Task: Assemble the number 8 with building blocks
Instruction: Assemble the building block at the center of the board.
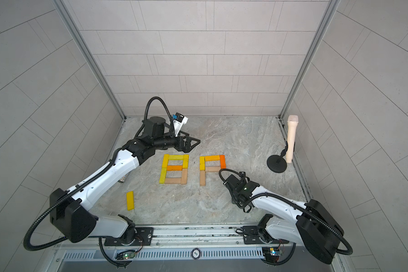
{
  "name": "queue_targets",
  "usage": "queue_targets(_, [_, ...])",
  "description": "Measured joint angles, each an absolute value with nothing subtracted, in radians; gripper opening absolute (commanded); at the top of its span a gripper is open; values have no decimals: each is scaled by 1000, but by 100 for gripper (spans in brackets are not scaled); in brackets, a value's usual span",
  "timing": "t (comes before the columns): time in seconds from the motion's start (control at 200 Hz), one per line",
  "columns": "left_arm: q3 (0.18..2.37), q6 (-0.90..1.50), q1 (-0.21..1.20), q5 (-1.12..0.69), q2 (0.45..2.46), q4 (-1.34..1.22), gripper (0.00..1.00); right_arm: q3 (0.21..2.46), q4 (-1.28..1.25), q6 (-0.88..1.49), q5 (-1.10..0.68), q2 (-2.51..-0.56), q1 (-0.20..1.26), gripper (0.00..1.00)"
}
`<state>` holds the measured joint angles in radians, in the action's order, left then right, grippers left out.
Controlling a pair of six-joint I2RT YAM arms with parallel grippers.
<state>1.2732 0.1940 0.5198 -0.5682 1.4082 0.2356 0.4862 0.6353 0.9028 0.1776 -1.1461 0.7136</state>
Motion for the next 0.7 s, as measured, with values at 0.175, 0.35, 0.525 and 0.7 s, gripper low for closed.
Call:
queue_targets(0.175, [1273,194,520,-569,1408,236,100,486,626,910,173,-1152,714,42])
queue_targets(0.35, [1273,202,520,-576,1408,234,100,486,603,891,158,-1145,714,36])
queue_targets(0.525, [1273,209,520,-581,1408,233,100,489,591,861,139,-1140,714,33])
queue_targets(0.7, [1273,210,520,-580,1408,233,100,517,575,833,119,-1166,714,31])
